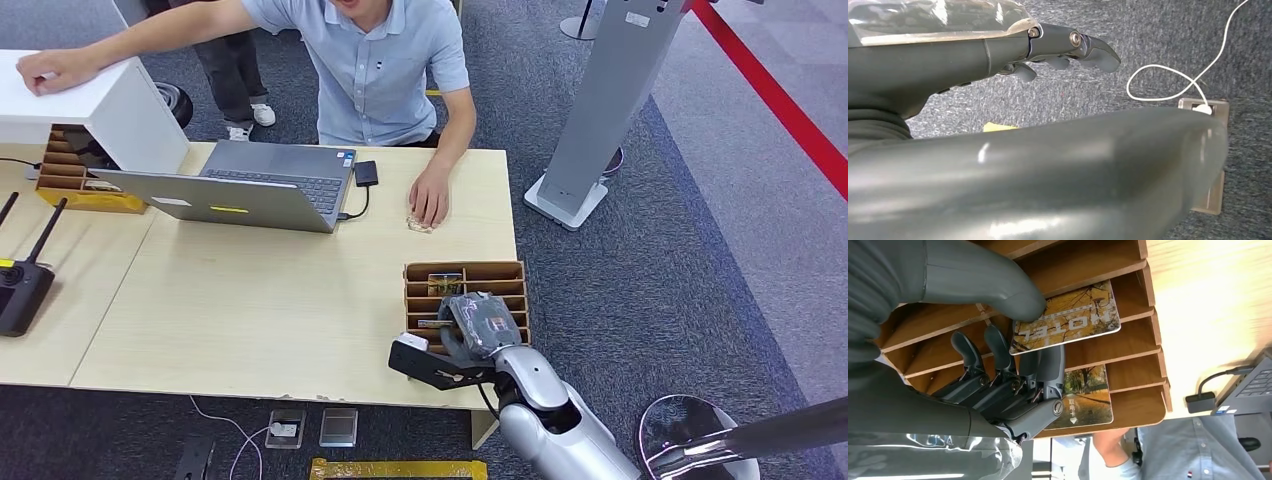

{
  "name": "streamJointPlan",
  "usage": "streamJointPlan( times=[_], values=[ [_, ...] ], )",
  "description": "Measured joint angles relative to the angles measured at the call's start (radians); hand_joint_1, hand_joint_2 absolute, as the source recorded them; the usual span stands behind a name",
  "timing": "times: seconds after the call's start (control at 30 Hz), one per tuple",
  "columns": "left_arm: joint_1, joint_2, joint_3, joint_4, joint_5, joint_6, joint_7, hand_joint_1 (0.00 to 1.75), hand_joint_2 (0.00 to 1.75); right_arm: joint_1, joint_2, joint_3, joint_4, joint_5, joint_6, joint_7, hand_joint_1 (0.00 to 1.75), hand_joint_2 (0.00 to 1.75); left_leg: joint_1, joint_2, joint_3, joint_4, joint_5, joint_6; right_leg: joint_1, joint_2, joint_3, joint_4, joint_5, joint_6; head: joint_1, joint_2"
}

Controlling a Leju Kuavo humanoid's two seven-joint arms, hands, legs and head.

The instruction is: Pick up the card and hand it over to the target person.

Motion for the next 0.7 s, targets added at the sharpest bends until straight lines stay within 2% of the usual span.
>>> streamJointPlan(
  times=[0.3, 0.6, 0.7],
  values=[
    [0.0, -0.004, 0.0, 0.0, 0.026, 0.003, -0.003, 0.0, 0.0, -0.024, -0.079, -0.121, -0.264, -0.014, -0.033, 0.037, 1.41, 1.75, 0.0, -0.001, -0.004, 0.003, -0.001, 0.001, 0.0, -0.002, -0.003, 0.003, -0.001, 0.0, 0.0, 0.0],
    [0.0, -0.004, 0.0, 0.0, 0.027, 0.002, -0.003, 0.0, 0.0, -0.016, -0.08, -0.121, -0.272, -0.017, -0.028, 0.04, 1.41, 1.75, 0.0, -0.001, -0.002, 0.002, -0.001, 0.0, 0.0, -0.002, -0.002, 0.001, -0.001, 0.0, 0.0, 0.0],
    [0.0, -0.005, 0.0, 0.0, 0.034, 0.002, -0.004, 0.0, 0.0, -0.02, -0.087, -0.142, -0.312, -0.018, -0.065, 0.033, 1.41, 1.75, 0.0, -0.001, -0.002, 0.001, 0.0, 0.0, 0.0, -0.002, -0.001, 0.001, 0.0, 0.0, 0.0, 0.0]
  ],
)
